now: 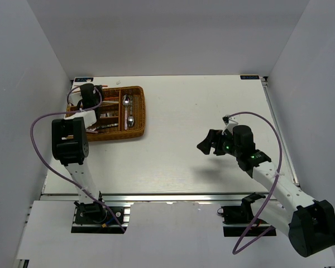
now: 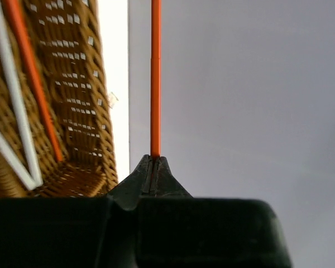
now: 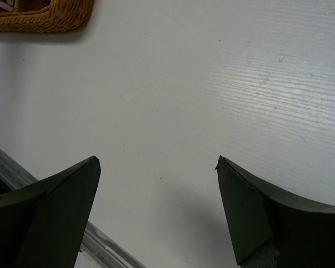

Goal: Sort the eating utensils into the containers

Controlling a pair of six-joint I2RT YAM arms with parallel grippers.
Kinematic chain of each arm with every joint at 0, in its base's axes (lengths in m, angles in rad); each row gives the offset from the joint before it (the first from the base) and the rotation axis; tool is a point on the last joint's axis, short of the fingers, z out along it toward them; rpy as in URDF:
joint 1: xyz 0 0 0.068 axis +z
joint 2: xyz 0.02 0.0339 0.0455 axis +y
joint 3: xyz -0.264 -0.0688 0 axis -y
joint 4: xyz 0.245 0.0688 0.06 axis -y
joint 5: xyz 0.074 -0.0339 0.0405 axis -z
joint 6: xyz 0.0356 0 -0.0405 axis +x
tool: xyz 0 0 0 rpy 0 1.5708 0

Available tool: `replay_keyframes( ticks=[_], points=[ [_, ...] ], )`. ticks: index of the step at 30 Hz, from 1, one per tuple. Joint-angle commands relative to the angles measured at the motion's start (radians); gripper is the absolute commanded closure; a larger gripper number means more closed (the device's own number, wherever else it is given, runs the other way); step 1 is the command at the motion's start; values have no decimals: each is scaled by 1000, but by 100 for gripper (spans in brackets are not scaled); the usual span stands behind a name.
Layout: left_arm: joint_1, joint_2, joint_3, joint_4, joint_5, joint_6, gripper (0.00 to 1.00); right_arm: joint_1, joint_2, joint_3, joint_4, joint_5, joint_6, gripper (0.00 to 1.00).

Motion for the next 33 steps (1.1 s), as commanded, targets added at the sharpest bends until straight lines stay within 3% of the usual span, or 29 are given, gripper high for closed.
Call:
replay_keyframes(
  ticks=[1,10,19,23,24,28,33],
  points=[
    [-2,18,42,-15,51,11,99,-7,9,26,59,-16,-19,11],
    [-50,-7,-30,17,44,0,98,-7,26,17,79,-31,-8,11],
    [-71,-27,-85,-18,-5,-17,89,-7,10,15,69,-25,-20,11],
    [-71,-45,-59,-48,-13,6,70,-7,9,14,69,-22,-23,11],
    [-74,-53,-57,-68,-18,9,61,-7,9,15,70,-24,-20,11],
    [-74,-99,-62,-82,-38,20,47,-7,15,21,72,-31,-17,11],
    [-74,-162,-40,-93,-24,79,43,-5,9,35,55,-28,-17,11]
  ],
)
